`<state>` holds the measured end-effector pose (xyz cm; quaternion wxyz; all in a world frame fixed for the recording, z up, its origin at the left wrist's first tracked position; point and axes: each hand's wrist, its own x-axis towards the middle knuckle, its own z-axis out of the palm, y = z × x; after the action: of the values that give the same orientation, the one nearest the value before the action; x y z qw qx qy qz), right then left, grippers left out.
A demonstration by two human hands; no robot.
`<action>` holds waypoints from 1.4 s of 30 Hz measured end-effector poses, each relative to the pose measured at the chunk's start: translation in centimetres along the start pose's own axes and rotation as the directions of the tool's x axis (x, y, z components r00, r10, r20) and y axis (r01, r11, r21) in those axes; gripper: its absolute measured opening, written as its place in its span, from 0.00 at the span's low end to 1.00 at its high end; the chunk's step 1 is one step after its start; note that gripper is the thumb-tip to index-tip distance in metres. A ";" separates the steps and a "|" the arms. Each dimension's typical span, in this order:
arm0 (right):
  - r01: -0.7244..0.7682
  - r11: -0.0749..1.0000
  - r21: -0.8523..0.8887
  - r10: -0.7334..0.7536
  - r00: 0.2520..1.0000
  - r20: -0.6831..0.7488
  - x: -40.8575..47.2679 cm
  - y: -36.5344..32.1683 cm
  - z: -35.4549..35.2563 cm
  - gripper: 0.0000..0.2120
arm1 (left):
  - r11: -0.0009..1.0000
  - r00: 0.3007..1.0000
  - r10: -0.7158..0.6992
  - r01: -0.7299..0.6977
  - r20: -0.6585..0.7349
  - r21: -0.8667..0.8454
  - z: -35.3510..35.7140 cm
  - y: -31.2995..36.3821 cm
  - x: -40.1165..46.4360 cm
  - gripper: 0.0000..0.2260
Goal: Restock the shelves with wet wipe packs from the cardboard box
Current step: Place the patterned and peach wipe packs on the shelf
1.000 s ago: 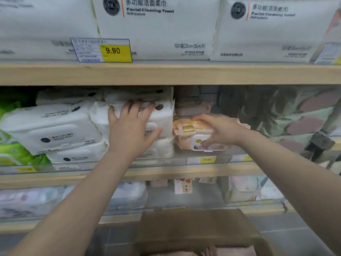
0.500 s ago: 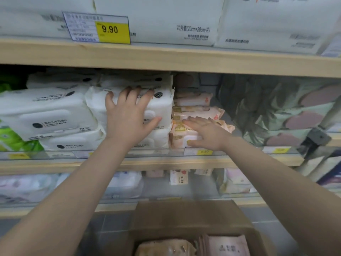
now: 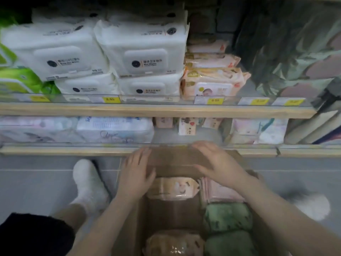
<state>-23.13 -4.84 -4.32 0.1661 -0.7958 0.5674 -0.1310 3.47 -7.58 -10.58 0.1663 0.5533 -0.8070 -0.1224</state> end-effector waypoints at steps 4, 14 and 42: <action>-0.068 0.998 -0.005 0.067 0.968 0.241 -1.1 -0.5 8.0 0.29 | 0.977 0.968 -0.161 0.184 0.194 -0.105 3.9 -3.2 -6.6 0.30; -0.150 0.980 -0.132 0.192 0.885 0.424 0.9 0.5 19.4 0.43 | 0.888 0.958 -0.229 0.278 0.173 -0.366 5.3 -3.4 -8.6 0.28; -0.600 0.792 -0.115 0.609 0.789 0.083 -9.6 0.7 2.2 0.39 | 0.862 0.805 0.365 -0.482 0.468 0.157 5.8 5.3 -10.8 0.32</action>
<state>-25.95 4.28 -6.81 0.1988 -0.5849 0.7863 -0.0010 0.17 4.50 -15.32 -0.0653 0.3346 -0.9360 -0.0883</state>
